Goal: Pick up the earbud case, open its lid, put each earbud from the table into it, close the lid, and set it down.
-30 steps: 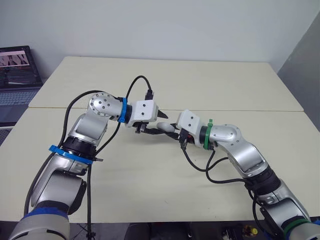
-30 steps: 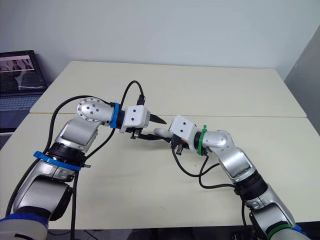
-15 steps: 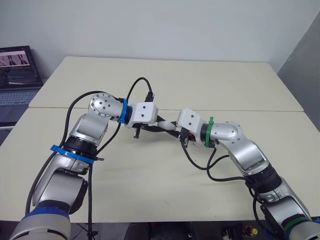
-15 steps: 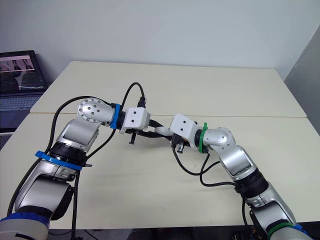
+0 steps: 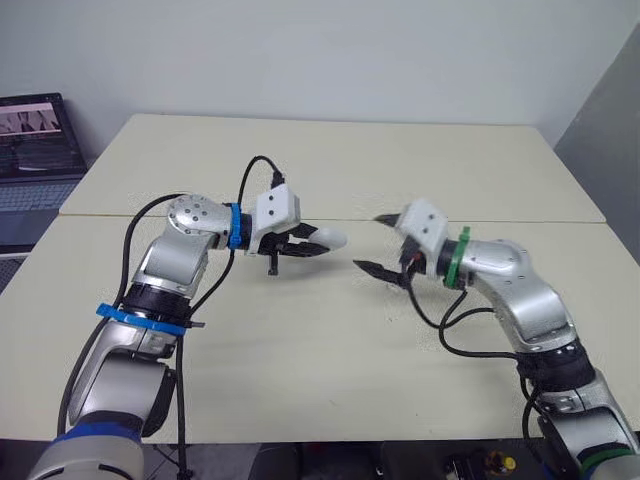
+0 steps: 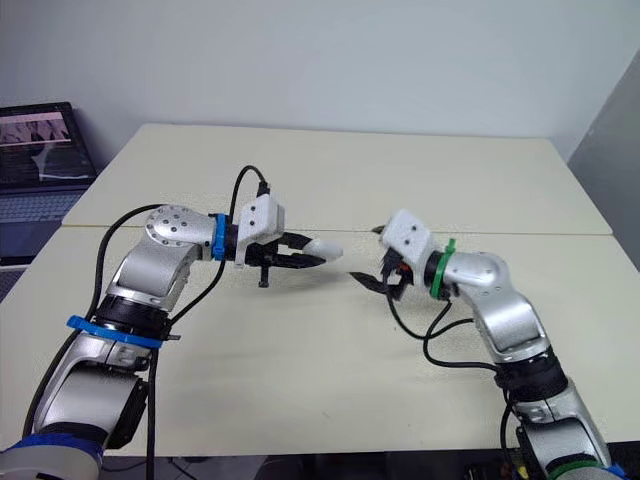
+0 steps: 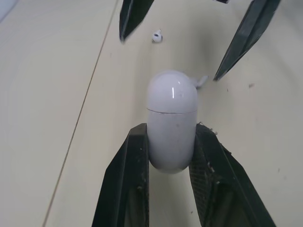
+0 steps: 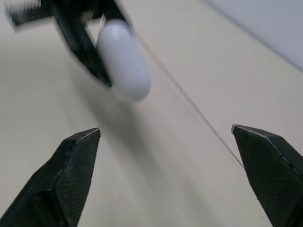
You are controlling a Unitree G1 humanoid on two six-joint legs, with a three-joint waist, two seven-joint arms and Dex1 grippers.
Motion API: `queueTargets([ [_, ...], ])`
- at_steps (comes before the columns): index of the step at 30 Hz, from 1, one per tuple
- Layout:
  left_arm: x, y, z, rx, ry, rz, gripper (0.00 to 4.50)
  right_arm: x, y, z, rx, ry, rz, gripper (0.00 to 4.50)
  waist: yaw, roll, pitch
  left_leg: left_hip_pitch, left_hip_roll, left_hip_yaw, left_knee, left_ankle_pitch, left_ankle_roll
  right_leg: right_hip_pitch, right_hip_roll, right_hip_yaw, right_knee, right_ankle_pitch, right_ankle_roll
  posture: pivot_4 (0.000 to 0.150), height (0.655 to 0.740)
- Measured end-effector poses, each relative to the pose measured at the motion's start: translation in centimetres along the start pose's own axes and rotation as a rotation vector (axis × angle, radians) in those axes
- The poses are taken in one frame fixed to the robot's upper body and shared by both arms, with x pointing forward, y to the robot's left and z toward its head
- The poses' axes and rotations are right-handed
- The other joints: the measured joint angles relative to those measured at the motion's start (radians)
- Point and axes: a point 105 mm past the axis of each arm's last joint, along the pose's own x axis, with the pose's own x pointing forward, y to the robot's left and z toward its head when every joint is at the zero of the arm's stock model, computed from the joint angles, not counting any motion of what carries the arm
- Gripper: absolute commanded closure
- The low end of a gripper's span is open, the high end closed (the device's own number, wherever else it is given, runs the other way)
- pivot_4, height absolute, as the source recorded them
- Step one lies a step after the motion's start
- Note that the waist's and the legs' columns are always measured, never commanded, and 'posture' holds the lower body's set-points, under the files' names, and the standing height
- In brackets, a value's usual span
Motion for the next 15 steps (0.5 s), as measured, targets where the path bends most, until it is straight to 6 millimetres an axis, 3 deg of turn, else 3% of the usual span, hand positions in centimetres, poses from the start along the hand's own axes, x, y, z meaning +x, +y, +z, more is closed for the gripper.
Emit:
queueTargets([
  [3,0.3,-0.9,0.4,-0.096,-0.052,-0.009,3.75,-0.2,0.3,1.1,0.056,-0.053,0.0,0.02,0.0,0.0,0.0,0.0,0.0,-0.001,0.003,0.0,0.0,0.001,0.0,-0.001,0.001,0.0,0.0,0.15,0.74],
  [6,0.4,-1.0,0.9,-0.184,-0.104,0.017,3.75,-0.4,0.8,0.8,0.083,-0.047,-0.001,0.02,0.0,0.0,0.0,0.0,0.0,-0.001,0.007,0.0,0.0,0.002,0.0,-0.001,0.001,0.0,0.0,0.15,0.74],
  [15,0.8,-2.0,2.0,-0.227,-0.143,0.006,3.75,0.6,1.2,0.8,0.115,-0.048,0.008,0.02,0.0,0.0,0.0,0.0,0.0,0.001,0.008,0.0,0.0,0.002,0.0,0.001,0.001,0.0,0.001,0.15,0.74],
])
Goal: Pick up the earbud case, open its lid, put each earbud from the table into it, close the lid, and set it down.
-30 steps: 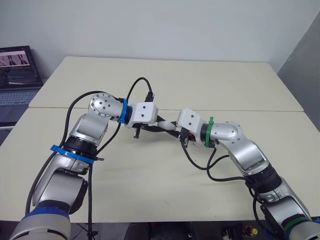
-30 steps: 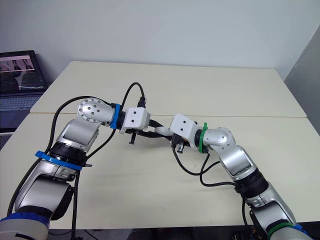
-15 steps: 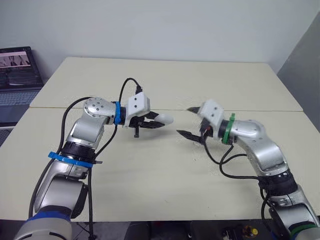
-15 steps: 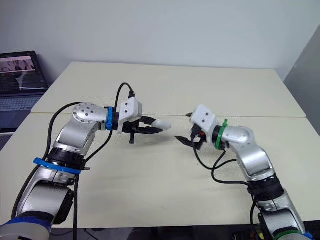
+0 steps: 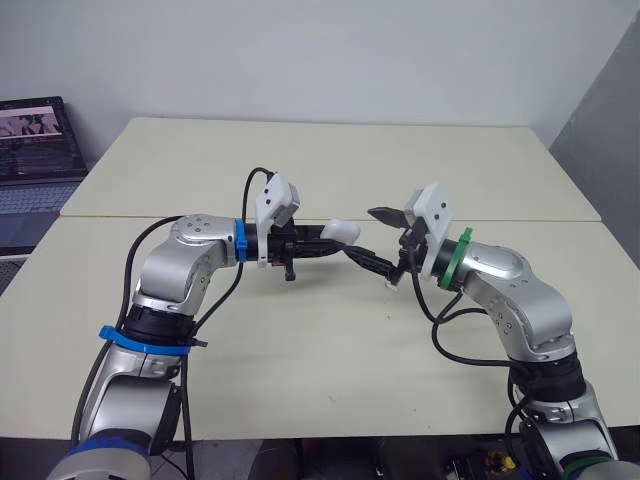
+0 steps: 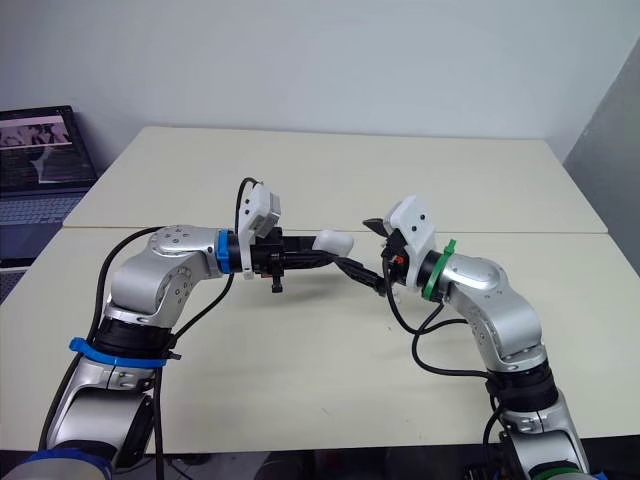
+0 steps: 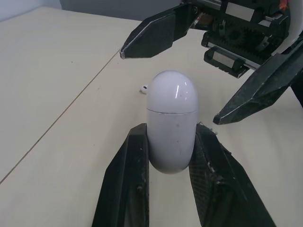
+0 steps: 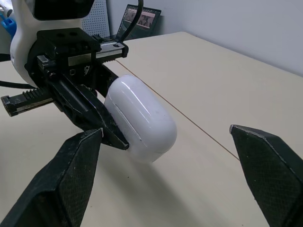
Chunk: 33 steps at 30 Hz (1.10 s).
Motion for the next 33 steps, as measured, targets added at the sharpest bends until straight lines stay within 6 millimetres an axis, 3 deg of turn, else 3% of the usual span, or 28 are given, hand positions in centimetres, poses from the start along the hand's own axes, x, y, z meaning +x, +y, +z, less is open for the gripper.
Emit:
queueTargets([
  [6,-0.5,-0.1,-0.4,-0.01,0.011,0.023,3.75,0.4,-0.2,0.2,0.076,-0.019,0.005,0.02,0.001,0.0,0.0,0.0,0.0,0.0,-0.001,0.0,0.0,0.0,0.0,0.0,-0.001,0.0,0.0,0.15,0.74],
  [12,-0.4,-0.4,-0.6,-0.019,0.003,0.011,3.75,-0.4,-2.3,0.9,0.144,-0.048,-0.075,0.02,0.002,0.0,0.0,-0.001,0.0,0.0,-0.001,0.0,0.0,0.0,0.0,0.0,-0.001,0.0,0.0,0.15,0.74],
  [18,0.0,0.0,-0.2,-0.01,-0.034,0.051,3.75,-0.9,-2.7,0.5,0.164,-0.026,-0.087,0.02,0.003,0.0,0.0,-0.001,0.0,0.0,-0.001,0.0,0.0,0.0,-0.001,0.0,-0.001,0.0,0.0,0.15,0.74],
  [20,0.2,0.9,0.3,0.012,-0.105,0.145,3.75,-1.9,-3.3,-0.6,0.156,0.026,-0.113,0.02,0.01,0.0,0.0,-0.002,-0.001,0.0,-0.001,0.0,0.0,0.0,-0.001,0.0,-0.003,0.0,0.0,0.15,0.74],
  [25,-1.4,3.8,0.1,0.033,-0.245,0.492,3.75,-4.4,-3.4,-6.9,0.202,0.199,-0.212,0.02,0.01,0.0,0.0,-0.002,-0.001,0.0,-0.001,0.0,0.0,0.0,-0.001,0.0,-0.004,0.0,0.001,0.15,0.74],
  [29,-1.4,3.8,-0.8,0.013,-0.281,0.612,3.75,-4.7,-1.8,-10.2,0.223,0.272,-0.252,0.02,0.006,0.0,0.0,-0.002,-0.001,0.001,-0.001,0.0,0.0,-0.001,-0.001,0.002,-0.003,0.0,0.001,0.15,0.74],
  [33,-1.8,3.6,-1.0,0.023,-0.283,0.672,3.75,-4.3,-1.1,-11.5,0.193,0.297,-0.317,0.02,0.006,0.0,0.0,0.0,-0.001,0.001,0.0,0.0,0.0,0.0,-0.001,0.002,-0.002,0.001,0.002,0.15,0.74],
])
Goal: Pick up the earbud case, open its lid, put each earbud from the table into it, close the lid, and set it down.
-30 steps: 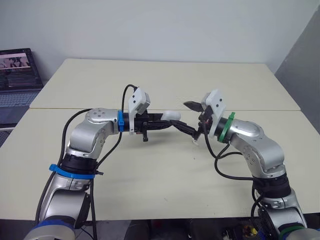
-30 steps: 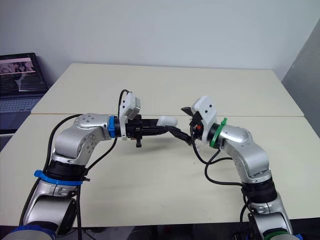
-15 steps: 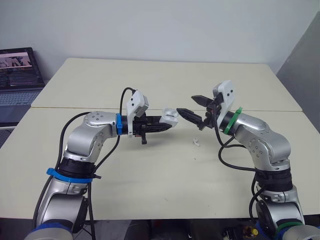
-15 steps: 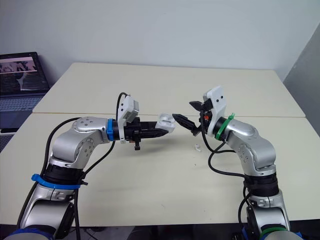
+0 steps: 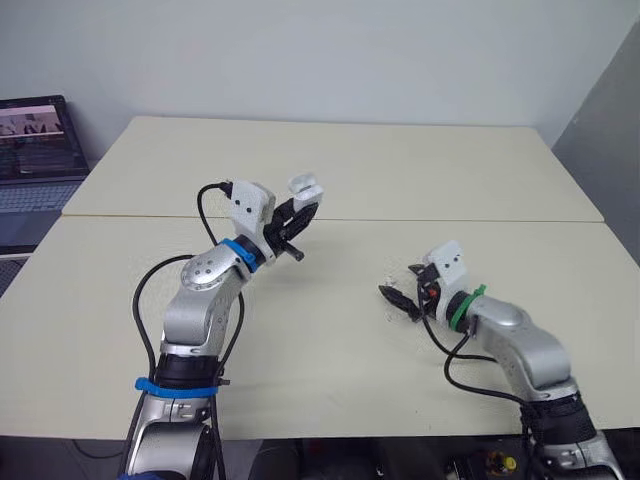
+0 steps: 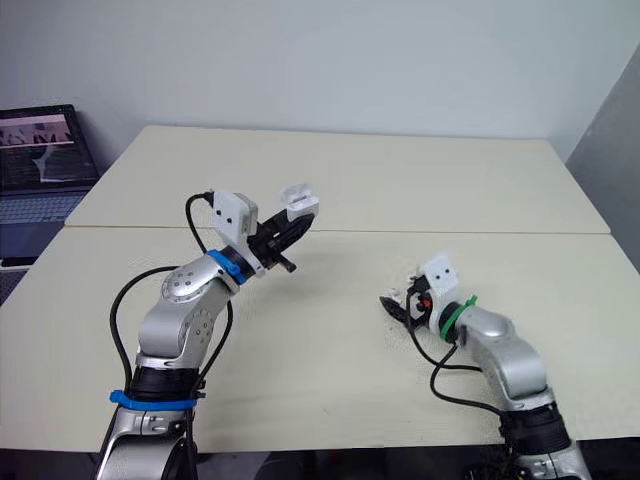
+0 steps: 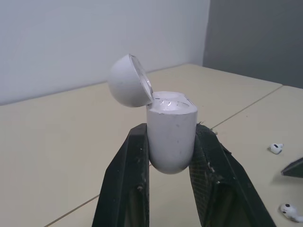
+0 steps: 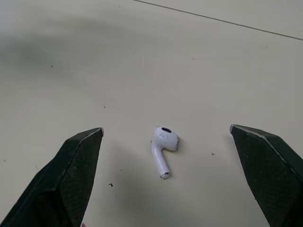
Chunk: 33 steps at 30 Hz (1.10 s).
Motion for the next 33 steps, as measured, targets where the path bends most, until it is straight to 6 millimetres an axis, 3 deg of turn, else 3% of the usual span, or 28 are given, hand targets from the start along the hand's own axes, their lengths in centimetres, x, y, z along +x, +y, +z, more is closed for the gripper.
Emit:
queueTargets([
  [3,-0.1,0.1,0.3,0.008,-0.009,0.018,3.75,0.5,0.9,-0.8,-0.014,0.017,-0.01,0.02,0.0,0.0,0.0,0.001,0.0,0.001,0.0,0.0,0.0,0.001,0.0,0.001,-0.001,-0.001,-0.001,0.15,0.74],
  [6,-0.1,0.1,0.3,0.008,-0.01,0.025,3.75,0.9,1.3,-1.2,-0.038,0.029,-0.022,0.58,0.0,0.0,0.0,0.001,0.0,0.001,0.0,0.0,0.0,0.001,0.0,0.001,-0.001,0.0,-0.001,0.15,0.74],
  [16,0.5,0.1,0.8,0.018,-0.02,0.027,3.75,2.1,1.5,-1.0,-0.015,0.008,-0.06,4.01,0.0,0.0,0.0,0.003,0.0,0.001,0.0,0.0,0.0,0.003,0.0,0.001,-0.001,-0.001,-0.003,0.15,0.74],
  [20,0.6,-0.1,0.9,0.021,-0.03,0.022,3.75,1.8,1.3,-1.1,-0.012,0.019,-0.067,4.11,0.0,0.0,0.0,0.003,0.0,0.001,0.0,0.0,0.0,0.003,0.0,0.001,-0.001,-0.002,-0.003,0.15,0.74],
  [23,0.7,-0.2,1.0,0.02,-0.041,0.023,3.75,0.3,0.0,-1.1,-0.096,0.057,-0.029,4.11,0.007,0.0,0.0,0.002,-0.002,0.001,0.0,0.0,0.0,0.003,-0.001,0.001,-0.004,-0.002,-0.002,0.15,0.74],
  [31,0.9,-0.6,0.5,0.02,-0.058,0.037,3.75,-9.1,-5.7,-0.3,-0.42,0.35,0.26,4.11,0.007,0.001,0.001,-0.001,-0.001,0.001,-0.003,-0.001,0.0,0.004,-0.001,0.0,-0.013,0.001,0.004,0.15,0.74],
  [33,0.8,-0.9,0.0,0.016,-0.049,0.036,3.75,-11.5,-7.3,-1.5,-0.435,0.474,0.318,4.11,0.005,0.001,0.001,-0.001,-0.001,0.001,-0.003,-0.001,0.001,0.003,-0.001,0.0,-0.013,0.001,0.004,0.15,0.74],
])
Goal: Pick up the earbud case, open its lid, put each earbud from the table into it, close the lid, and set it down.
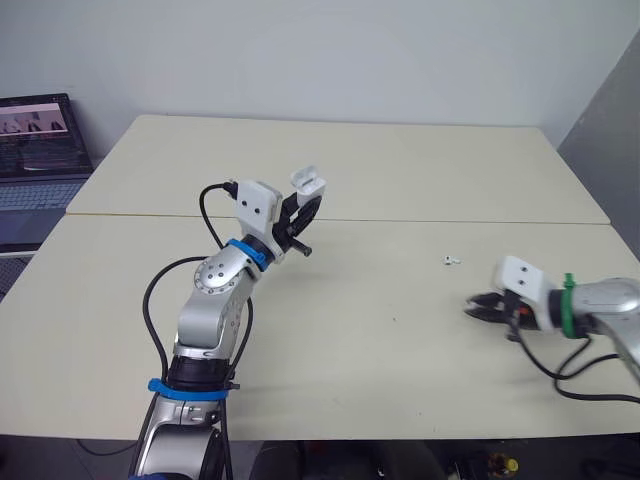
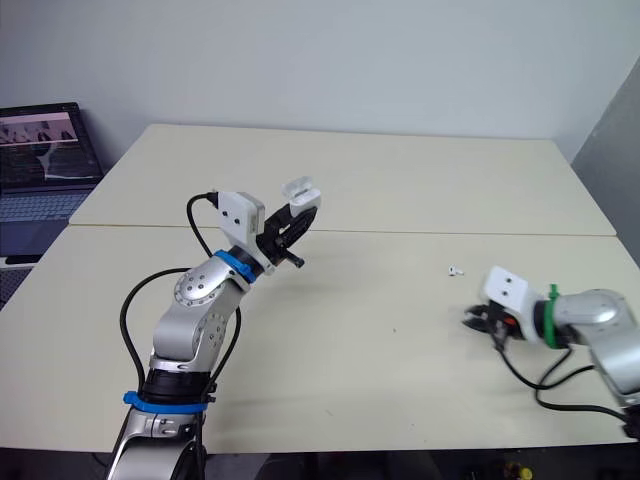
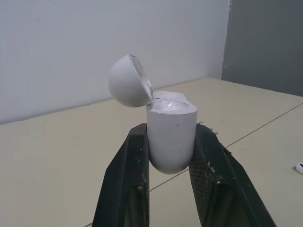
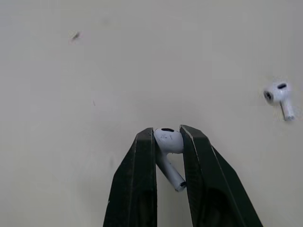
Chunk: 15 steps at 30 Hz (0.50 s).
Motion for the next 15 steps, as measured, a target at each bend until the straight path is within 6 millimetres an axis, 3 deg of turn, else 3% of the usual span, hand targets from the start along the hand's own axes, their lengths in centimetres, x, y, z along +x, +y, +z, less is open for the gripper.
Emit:
queueTargets([
  [1,-0.2,0.0,-0.3,-0.003,0.006,0.005,3.75,-0.8,-0.1,-1.4,0.016,0.055,0.028,4.11,-0.001,0.0,0.0,0.0,0.0,0.001,0.0,0.0,0.0,0.0,0.0,0.0,0.0,0.0,0.0,0.15,0.74],
  [7,-0.6,0.1,-0.9,-0.014,0.021,0.022,3.75,-4.0,-1.1,-5.0,-0.026,0.243,0.063,4.11,-0.003,0.001,0.0,0.0,0.0,0.002,0.002,0.0,0.0,0.0,0.0,0.002,0.0,0.0,0.0,0.15,0.74],
  [13,-1.1,0.0,-1.0,-0.015,0.022,0.035,3.75,-4.4,-1.3,-7.1,-0.031,0.318,0.071,4.11,-0.003,0.001,0.0,0.0,-0.001,0.002,0.002,0.0,0.0,0.0,-0.001,0.003,0.0,0.001,0.001,0.15,0.74],
  [14,-1.2,-0.1,-0.9,-0.014,0.019,0.036,3.75,-4.4,-1.3,-7.3,-0.027,0.325,0.071,3.37,-0.003,0.001,0.0,0.0,-0.001,0.003,0.002,0.0,0.0,0.0,-0.001,0.003,0.0,0.001,0.001,0.15,0.74],
  [15,-1.3,-0.1,-1.0,-0.015,0.021,0.037,3.75,-4.3,-1.2,-7.6,-0.018,0.327,0.071,3.06,-0.003,0.001,0.0,0.0,-0.001,0.002,0.002,0.0,0.0,0.0,-0.001,0.003,0.0,0.001,0.001,0.15,0.74],
])
